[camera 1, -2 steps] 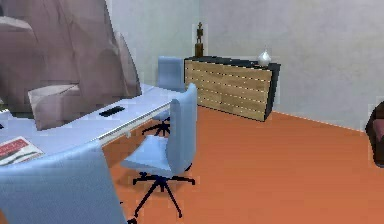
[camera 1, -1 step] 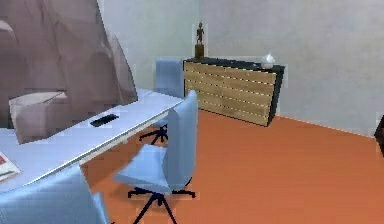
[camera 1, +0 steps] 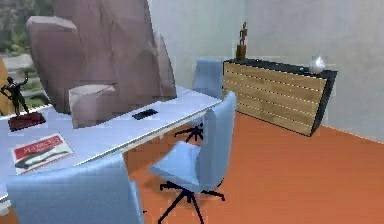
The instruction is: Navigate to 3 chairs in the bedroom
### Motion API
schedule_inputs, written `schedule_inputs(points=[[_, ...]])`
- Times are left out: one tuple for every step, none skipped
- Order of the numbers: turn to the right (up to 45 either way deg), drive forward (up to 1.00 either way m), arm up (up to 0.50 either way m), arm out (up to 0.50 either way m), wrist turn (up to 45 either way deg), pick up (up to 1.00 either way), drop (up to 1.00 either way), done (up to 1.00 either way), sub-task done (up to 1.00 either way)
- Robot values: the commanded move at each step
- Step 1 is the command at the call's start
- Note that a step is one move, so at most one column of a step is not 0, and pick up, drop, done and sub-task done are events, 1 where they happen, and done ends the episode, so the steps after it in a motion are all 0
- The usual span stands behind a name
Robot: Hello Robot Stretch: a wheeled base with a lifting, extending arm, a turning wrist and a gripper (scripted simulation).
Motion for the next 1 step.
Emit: schedule_inputs(points=[[0.0, 0.0, 0.0, 0.0, 0.0, 0.0, 0.0, 1.0, 0.0]])
